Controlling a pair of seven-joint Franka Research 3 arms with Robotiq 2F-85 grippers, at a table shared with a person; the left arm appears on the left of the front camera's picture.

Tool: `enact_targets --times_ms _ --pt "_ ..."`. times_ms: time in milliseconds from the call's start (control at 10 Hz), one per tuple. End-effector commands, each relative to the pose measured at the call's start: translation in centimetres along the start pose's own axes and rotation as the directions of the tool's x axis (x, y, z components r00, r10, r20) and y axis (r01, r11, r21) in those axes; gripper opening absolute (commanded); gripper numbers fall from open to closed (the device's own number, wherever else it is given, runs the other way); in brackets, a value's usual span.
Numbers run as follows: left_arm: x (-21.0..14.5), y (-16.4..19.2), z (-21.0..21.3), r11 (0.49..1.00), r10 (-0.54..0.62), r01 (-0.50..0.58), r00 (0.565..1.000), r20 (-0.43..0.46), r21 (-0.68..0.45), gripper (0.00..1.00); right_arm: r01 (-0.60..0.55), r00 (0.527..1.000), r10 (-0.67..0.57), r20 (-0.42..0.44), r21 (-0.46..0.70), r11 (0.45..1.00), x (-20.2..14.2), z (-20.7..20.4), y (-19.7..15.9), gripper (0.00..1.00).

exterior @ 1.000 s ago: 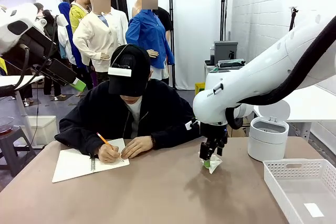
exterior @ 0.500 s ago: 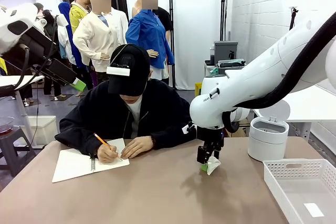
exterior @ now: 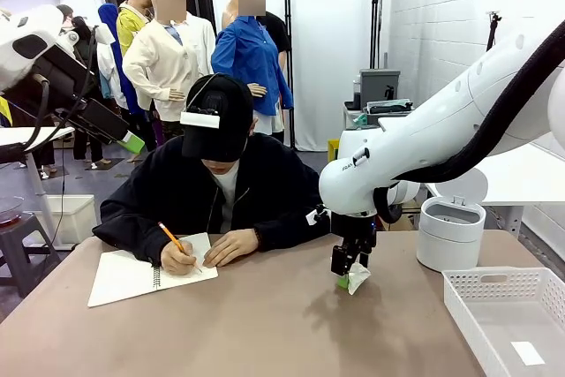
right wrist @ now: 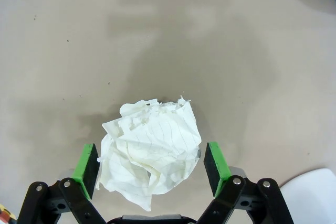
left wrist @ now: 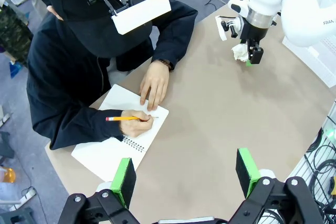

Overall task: Sort the paper based on its condition.
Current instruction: If a person hands you a paper, place it in the Organizing basket , and if it's crumpled, put it in the Trash can.

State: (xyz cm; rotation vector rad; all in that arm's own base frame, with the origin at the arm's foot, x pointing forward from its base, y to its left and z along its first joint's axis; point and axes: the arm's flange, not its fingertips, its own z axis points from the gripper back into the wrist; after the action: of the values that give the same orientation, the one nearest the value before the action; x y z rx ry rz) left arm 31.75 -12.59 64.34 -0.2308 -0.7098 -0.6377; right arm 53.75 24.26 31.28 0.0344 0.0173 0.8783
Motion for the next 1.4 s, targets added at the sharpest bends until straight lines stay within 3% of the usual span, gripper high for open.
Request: enact_targets --times_ms 0,100,200,600,900,1300 --pt "0.0 0.1 0.1 1.0 0.001 -0.001 1.0 0.002 0.0 1.0 0.0 1.0 0.0 -0.001 -0.002 1.0 0.0 0.0 0.0 1.0" --pt "0.0 0.1 0.1 1.0 0.001 -0.001 1.0 0.002 0.0 1.0 0.0 1.0 0.0 -0.001 -0.002 1.0 0.0 0.0 0.0 1.0" --pt "0.0 0.1 0.1 1.0 0.001 -0.001 1.0 0.002 0.0 1.0 0.0 1.0 0.0 0.0 0.0 1.0 0.0 0.0 0.0 0.85" --pt "0.0 0.1 0.1 1.0 0.001 -0.001 1.0 0.002 0.0 1.0 0.004 1.0 -0.003 -0.015 0.014 1.0 0.1 0.0 -0.1 0.05" --pt "0.0 0.1 0.1 1.0 0.001 -0.001 1.0 0.002 0.0 1.0 0.02 1.0 -0.021 0.019 0.053 0.998 -0.2 2.1 1.0 0.05" --pt "0.0 0.1 0.1 1.0 0.001 -0.001 1.0 0.002 0.0 1.0 -0.008 1.0 0.007 0.023 0.052 0.999 -2.0 9.4 3.9 0.05"
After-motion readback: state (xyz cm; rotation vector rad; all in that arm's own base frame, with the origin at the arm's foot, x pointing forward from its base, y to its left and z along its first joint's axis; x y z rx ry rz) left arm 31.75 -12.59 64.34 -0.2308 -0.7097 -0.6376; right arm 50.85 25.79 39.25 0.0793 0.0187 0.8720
